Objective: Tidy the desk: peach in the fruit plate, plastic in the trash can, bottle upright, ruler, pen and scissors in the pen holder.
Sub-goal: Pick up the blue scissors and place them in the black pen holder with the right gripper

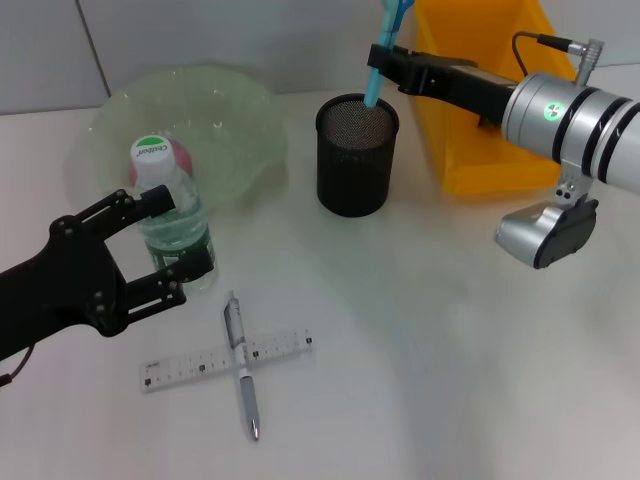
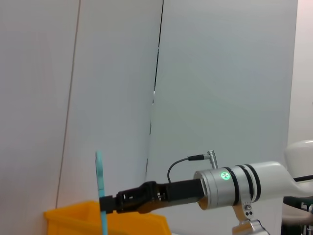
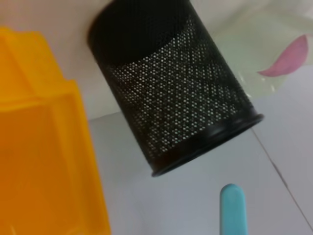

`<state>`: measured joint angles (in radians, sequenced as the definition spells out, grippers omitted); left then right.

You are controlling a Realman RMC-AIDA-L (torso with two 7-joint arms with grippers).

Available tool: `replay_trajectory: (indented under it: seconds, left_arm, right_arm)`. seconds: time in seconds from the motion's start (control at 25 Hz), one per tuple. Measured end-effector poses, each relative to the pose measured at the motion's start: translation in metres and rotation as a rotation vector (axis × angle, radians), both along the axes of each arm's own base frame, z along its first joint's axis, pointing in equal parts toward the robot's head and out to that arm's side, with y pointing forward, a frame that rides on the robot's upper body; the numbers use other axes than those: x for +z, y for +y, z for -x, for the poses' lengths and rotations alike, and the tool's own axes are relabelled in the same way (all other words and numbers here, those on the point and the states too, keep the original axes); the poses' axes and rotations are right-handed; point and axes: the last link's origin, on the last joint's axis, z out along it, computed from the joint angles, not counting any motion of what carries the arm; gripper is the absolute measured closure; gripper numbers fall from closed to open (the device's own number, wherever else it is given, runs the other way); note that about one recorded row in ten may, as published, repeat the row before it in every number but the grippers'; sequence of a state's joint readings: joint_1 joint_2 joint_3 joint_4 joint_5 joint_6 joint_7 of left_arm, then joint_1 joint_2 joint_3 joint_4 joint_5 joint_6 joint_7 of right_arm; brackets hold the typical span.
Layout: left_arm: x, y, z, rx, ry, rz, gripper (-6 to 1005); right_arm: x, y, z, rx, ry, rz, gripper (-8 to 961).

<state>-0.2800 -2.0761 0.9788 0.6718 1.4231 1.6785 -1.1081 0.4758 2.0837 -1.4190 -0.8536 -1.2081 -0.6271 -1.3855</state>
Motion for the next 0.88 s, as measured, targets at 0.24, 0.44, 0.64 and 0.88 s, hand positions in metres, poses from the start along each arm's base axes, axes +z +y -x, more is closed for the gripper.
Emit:
replay_trajectory:
  seconds: [0.24, 0.44, 0.64, 0.88]
  left_arm:
    - [0.001, 0.001, -0.003, -0.015, -0.005, -0.005, 188]
    - [0.003, 0.000, -0.003, -0.019, -0.013, -0.014, 191]
    - [0.002, -0.001, -0.003, -0.023, -0.015, -0.019, 193]
    - [0.003, -0.001, -0.003, -0.029, -0.019, -0.026, 197]
  right_arm:
    - [-0.012, -0.001, 0.000, -0.009, -0.056, 0.006, 683]
    - [-0.019, 0.000, -0.001, -0.026, -0.094, 0.002, 681]
    - [-0.022, 0.002, 0.002, -0.058, -0.077, -0.006, 679]
    - [-0.027, 0.000, 0.005, -0.052, -0.077, 0.007, 641]
